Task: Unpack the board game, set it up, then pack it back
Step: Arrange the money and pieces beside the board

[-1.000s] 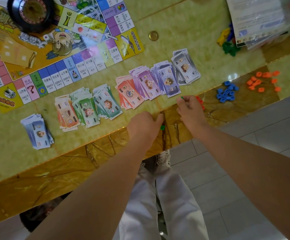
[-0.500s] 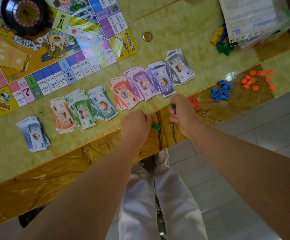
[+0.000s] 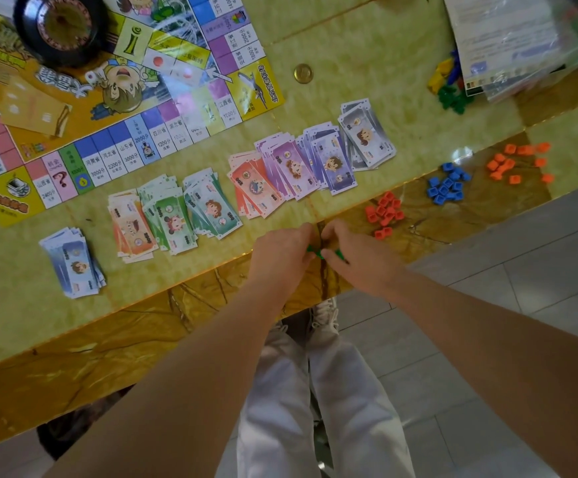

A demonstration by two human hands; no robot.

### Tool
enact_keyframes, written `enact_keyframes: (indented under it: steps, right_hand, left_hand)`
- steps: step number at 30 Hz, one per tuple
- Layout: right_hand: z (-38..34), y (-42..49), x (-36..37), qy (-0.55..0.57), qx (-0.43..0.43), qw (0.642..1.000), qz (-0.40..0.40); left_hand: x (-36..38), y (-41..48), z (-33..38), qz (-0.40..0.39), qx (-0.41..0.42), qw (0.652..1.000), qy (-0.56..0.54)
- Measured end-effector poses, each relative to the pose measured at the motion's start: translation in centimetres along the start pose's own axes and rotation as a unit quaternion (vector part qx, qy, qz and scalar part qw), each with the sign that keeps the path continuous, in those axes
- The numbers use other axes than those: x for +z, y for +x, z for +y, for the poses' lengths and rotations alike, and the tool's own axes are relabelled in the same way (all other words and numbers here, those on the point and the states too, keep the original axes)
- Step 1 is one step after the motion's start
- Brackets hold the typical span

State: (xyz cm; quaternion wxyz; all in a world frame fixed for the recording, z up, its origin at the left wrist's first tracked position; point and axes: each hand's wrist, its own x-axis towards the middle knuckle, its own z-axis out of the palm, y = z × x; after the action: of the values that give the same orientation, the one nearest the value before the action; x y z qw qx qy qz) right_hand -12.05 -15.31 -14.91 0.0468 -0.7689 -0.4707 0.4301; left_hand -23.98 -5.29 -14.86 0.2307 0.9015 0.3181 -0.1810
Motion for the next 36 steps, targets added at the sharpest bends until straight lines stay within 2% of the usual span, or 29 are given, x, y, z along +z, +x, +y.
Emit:
enact_keyframes:
  steps: [6, 9, 11, 14, 17, 20, 21, 24, 29, 31, 33, 36]
  right_hand:
    - [-0.8, 0.2, 1.0, -0.134, -0.019, 0.991, -0.011]
    - [-1.4, 0.5, 1.3, -0.122, 0.012, 0.992, -0.003]
    - [-1.5, 0.6, 1.2, -0.066, 0.035, 0.997, 0.019]
    - [-1.7, 0.8, 0.4, 0.109, 0.043, 0.991, 0.059]
    - [-2.3, 1.5, -1.0, 0.297, 0.096, 0.946, 0.094]
    - [-3.1, 2.5, -2.5, 0.430, 0.145, 0.886, 0.100]
    - [-3.3, 2.9, -2.9, 0.446, 0.152, 0.876, 0.099]
    - [-4.1, 3.9, -3.9, 0.432, 0.157, 0.882, 0.105]
    - [-4.0, 4.5, -4.1, 0.314, 0.135, 0.932, 0.121]
    - [-3.8, 4.6, -3.7, 0.276, 0.130, 0.944, 0.124]
    - [-3.6, 4.8, -3.4, 0.222, 0.113, 0.958, 0.141]
    - [-3.9, 5.4, -3.4, 0.142, 0.074, 0.974, 0.158]
  left_hand:
    - [0.3, -0.3, -0.9, 0.018, -0.052, 0.997, -0.058]
    - [0.5, -0.7, -1.6, 0.041, -0.067, 0.990, -0.120]
    - [0.3, -0.7, -1.7, 0.053, -0.088, 0.975, -0.195]
    - [-0.8, -0.6, -1.3, 0.080, -0.144, 0.933, -0.320]
    - [-2.1, -0.2, -1.1, 0.102, -0.183, 0.883, -0.420]
    - [-3.4, 0.4, -1.2, 0.083, -0.242, 0.771, -0.583]
    - [-3.8, 0.6, -1.3, 0.071, -0.254, 0.746, -0.611]
    - [-4.8, 1.1, -2.1, 0.063, -0.264, 0.743, -0.612]
    - [-4.5, 1.3, -3.3, 0.050, -0.284, 0.760, -0.583]
    - [-4.2, 1.1, -3.6, 0.053, -0.293, 0.756, -0.582]
    - [-4.2, 1.0, -3.7, 0.048, -0.301, 0.736, -0.605]
    - [-4.6, 1.0, -3.8, 0.036, -0.321, 0.685, -0.653]
